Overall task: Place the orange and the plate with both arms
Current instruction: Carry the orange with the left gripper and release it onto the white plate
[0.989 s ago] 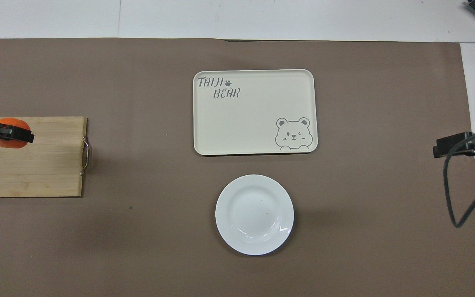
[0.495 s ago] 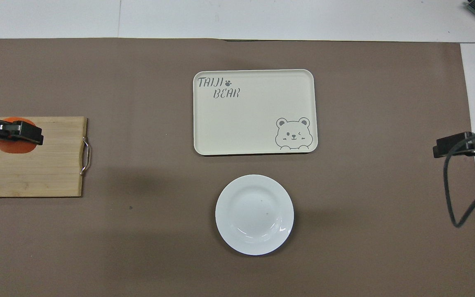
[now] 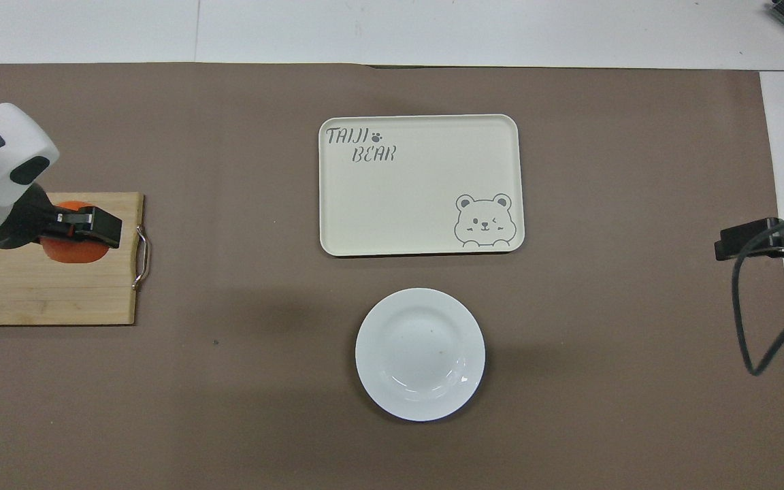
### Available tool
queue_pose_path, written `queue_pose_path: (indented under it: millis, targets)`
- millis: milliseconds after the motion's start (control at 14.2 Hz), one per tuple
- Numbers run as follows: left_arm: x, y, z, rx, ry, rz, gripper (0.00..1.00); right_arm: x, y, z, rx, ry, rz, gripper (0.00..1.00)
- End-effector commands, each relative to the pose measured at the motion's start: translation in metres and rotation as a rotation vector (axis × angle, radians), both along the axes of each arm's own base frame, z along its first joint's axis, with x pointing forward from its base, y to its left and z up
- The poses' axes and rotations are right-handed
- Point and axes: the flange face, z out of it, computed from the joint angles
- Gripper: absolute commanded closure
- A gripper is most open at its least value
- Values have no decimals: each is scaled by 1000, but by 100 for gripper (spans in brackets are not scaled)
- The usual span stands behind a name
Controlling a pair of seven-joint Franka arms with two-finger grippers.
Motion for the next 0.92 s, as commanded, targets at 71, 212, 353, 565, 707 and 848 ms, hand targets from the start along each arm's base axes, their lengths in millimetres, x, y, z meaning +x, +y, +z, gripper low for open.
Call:
queue_pose_path:
  millis: [71,212,353,565,707,848]
  targets:
    - [-29,-67,-13,15,-28,51,100,-7,2,0,21,-3,-19,0]
    - [-43,-105,-29,12,-34,32,100,-7,1,0,21,-3,-21,0]
    - [-58,-136,-53,-24,-30,51,100,-7,1,0,21,-3,-21,0]
    - [-82,-172,-87,-57,-36,51,100,-7,1,0,21,-3,-21,0]
    - [-108,-212,-121,-61,-40,28,100,-7,1,0,21,-3,-21,0]
    - [-130,-248,-145,-95,-72,76,100,-7,0,0,21,-3,-22,0]
